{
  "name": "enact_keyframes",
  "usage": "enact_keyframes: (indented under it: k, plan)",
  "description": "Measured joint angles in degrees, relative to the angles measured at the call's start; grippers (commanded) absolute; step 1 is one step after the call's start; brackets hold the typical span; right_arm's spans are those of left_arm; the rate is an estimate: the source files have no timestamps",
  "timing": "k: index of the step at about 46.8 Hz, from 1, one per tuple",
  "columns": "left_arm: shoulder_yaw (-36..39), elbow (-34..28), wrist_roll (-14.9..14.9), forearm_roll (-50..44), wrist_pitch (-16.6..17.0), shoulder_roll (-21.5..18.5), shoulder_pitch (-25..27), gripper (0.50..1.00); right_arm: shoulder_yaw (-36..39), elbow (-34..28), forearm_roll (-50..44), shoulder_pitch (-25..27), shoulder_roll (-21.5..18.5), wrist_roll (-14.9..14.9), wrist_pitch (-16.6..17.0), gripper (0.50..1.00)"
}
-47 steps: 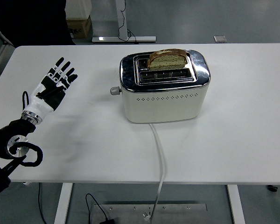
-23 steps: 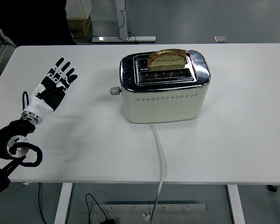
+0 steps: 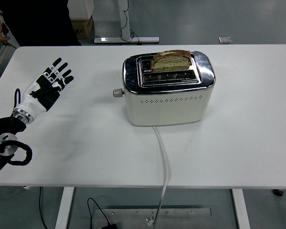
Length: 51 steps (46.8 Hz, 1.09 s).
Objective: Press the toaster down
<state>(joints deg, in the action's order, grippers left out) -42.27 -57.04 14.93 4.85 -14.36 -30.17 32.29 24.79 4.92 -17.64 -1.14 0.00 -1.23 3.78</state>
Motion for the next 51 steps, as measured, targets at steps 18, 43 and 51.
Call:
enact_keyframes:
  k: [18, 43, 51]
  plan:
    - [12.7, -6.3, -3.5, 10.6, -0.1, -10.1, 10.5, 1.000, 0.0, 0.0, 0.0, 0.0, 0.0, 0.0, 0.0, 0.998]
    - [30.8, -15.2, -8.0, 26.3, -6.5, -23.0, 27.1, 1.000, 0.0, 0.0, 0.0, 0.0, 0.0, 0.0, 0.0, 0.998]
    - [31.3, -15.2, -8.2, 32.1, -12.0, -25.5, 31.0, 1.000, 0.0, 0.0, 0.0, 0.0, 0.0, 0.0, 0.0, 0.998]
